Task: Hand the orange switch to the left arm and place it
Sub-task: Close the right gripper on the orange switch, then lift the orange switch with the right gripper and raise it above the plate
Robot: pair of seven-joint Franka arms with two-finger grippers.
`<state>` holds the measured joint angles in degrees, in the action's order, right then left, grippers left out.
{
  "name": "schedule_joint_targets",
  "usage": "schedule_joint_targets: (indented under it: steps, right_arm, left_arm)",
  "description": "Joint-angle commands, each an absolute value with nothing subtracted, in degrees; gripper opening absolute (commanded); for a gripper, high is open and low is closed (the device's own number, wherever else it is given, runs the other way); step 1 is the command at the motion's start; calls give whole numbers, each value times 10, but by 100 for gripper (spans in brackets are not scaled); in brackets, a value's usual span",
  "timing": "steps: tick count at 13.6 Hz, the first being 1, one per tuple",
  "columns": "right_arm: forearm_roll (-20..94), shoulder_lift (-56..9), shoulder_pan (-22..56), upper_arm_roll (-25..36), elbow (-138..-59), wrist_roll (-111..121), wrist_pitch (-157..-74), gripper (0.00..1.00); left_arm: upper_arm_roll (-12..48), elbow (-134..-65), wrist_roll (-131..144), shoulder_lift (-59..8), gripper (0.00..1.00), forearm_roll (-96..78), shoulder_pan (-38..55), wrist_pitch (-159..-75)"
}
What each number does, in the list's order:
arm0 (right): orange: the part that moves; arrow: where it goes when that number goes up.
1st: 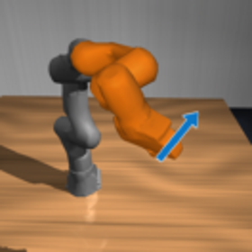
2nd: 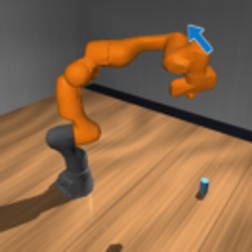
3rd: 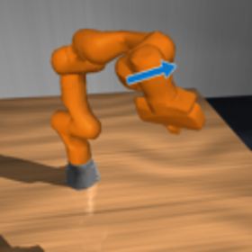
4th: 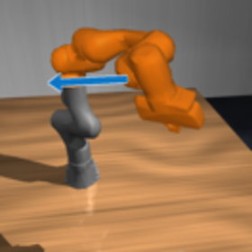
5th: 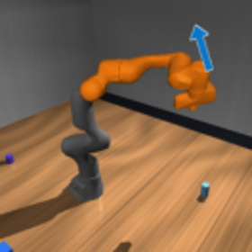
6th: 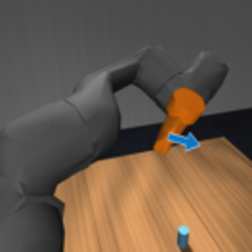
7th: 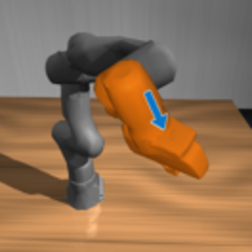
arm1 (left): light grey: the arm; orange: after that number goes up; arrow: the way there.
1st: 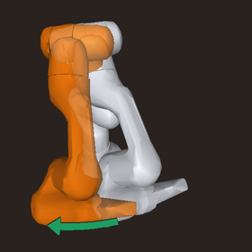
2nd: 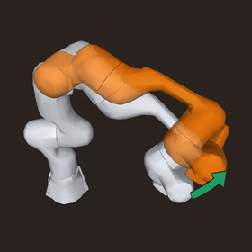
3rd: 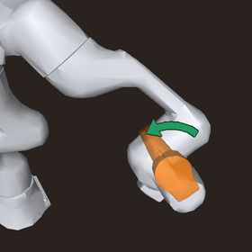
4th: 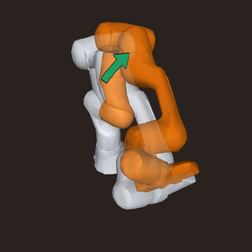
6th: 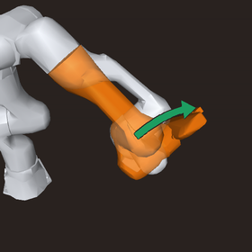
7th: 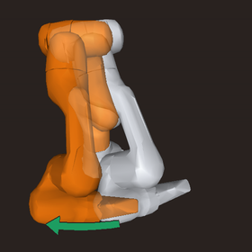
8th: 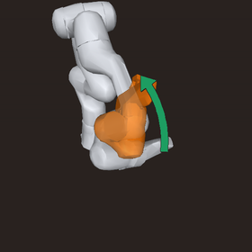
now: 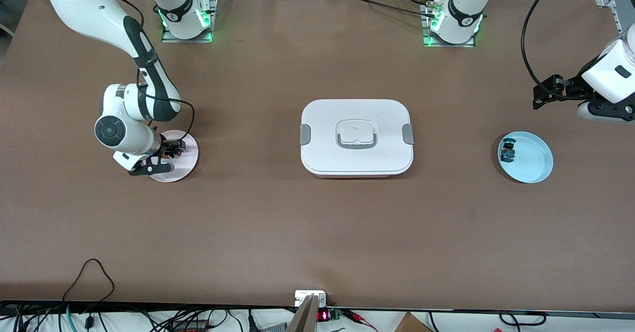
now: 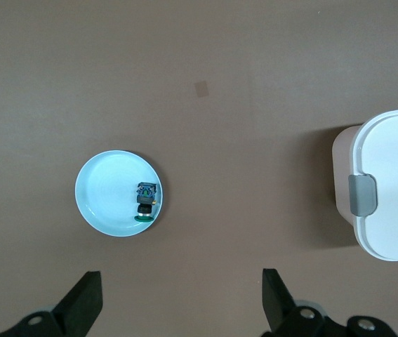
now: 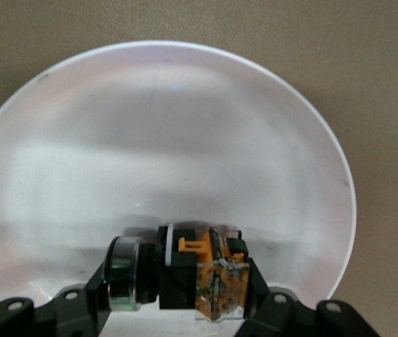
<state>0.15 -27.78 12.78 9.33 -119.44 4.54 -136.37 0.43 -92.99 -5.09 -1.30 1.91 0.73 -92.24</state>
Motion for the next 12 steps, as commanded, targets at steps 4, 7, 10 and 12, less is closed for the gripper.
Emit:
schedule_joint_targets:
  steps: [4,7,10,12]
  right_arm:
    - [16,-263,98,91,-1122,116,-1261,23]
    - [46,-263,98,93,-1067,111,-1188,23]
    - [47,-262,98,95,-1007,75,-1123,24]
    - [47,-260,99,95,-974,66,-1100,22]
  left_arm:
    - [7,-900,-57,-25,100,34,8,-912]
    - [6,-900,-57,-25,100,35,9,-912]
    - [7,-899,-55,-25,100,35,10,-914]
    - [7,-898,-54,-25,100,35,10,-915]
